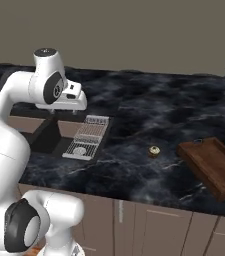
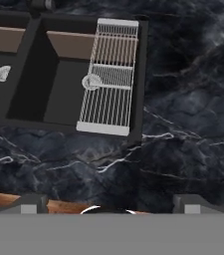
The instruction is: Place the bowl with cake and the cupcake onto the tray.
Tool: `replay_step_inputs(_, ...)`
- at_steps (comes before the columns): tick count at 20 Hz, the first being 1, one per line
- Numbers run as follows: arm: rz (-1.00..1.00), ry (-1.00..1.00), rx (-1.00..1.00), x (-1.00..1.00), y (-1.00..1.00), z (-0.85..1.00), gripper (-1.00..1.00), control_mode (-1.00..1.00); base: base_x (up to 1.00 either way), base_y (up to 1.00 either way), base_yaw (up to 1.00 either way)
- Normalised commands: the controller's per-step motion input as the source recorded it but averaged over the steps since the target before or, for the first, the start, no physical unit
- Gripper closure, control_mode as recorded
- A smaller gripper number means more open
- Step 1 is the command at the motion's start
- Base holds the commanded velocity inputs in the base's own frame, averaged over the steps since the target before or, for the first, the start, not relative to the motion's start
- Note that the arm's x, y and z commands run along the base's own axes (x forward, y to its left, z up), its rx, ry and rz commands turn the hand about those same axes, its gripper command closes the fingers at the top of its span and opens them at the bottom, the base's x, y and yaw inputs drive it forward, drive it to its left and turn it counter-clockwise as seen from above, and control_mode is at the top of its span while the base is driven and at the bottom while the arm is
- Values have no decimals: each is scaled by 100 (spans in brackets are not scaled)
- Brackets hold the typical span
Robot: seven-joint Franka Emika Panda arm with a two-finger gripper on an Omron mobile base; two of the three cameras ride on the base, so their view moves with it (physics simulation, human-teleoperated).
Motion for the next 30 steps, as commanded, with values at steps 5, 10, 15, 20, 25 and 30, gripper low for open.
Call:
replay_step_inputs(5,0,0,0,0,0,0,-100,100,0,-77,1)
replay_step_inputs(10,0,0,0,0,0,0,-100,100,0,-75,2)
replay_step_inputs(15,0,0,0,0,0,0,-100,100,0,-76,2)
replay_step_inputs(20,0,0,0,0,0,0,-100,100,0,-67,2)
replay_step_inputs(25,0,0,0,0,0,0,-100,100,0,-56,1)
replay_step_inputs(30,0,0,0,0,0,0,-100,100,0,-41,0)
